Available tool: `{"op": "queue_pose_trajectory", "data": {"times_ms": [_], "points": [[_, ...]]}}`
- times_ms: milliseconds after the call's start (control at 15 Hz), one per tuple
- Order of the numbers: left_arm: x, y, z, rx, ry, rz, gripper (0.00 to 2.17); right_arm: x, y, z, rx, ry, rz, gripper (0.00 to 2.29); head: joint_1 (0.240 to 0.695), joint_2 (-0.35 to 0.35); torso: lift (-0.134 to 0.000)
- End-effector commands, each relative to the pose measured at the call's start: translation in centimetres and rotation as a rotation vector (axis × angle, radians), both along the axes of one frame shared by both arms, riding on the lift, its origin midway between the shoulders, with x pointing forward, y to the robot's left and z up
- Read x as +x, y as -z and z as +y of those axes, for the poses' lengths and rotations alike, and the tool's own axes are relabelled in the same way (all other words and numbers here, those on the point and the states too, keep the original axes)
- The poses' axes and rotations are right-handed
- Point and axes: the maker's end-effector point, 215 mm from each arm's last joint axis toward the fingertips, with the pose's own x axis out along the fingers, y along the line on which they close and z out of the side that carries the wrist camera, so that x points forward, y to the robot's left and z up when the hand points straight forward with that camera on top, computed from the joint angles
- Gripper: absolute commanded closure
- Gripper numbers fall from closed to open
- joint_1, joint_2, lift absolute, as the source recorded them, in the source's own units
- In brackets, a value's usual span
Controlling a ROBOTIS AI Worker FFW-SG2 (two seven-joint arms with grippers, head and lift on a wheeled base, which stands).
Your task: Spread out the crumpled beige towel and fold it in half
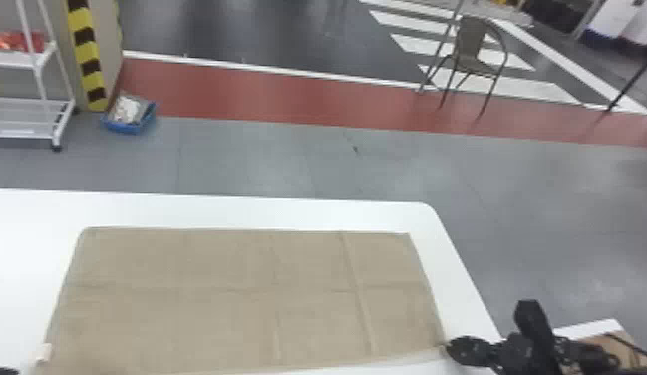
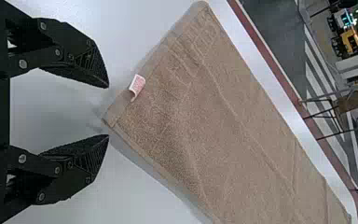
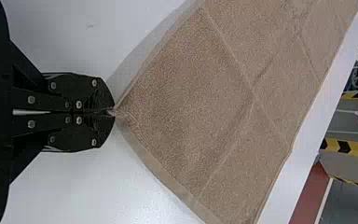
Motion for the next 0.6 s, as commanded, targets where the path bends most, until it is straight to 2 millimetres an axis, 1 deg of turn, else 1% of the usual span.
{"op": "queue_pose_trajectory", "data": {"times_ms": [0,267,533], "points": [[0.10,0.04,-0.26,-0.002,-0.001,-0.002,0.60,0.01,0.00,-0.03,-0.001,0.001,0.000,1.36,0.695,-0.321,0.000],[0.19,0.14,-0.30,-0.002,-0.005,-0.002,0.60,0.10,-0.05,-0.03,-0.001,0.001,-0.002,1.36,0.695,-0.325,0.000],[0.57,0.06,-1.02,-0.011,-0.002,-0.004,0.60,0.21,-0.11,-0.05,-0.002,0.002,-0.004,1.36,0.695,-0.328,0.000]]}}
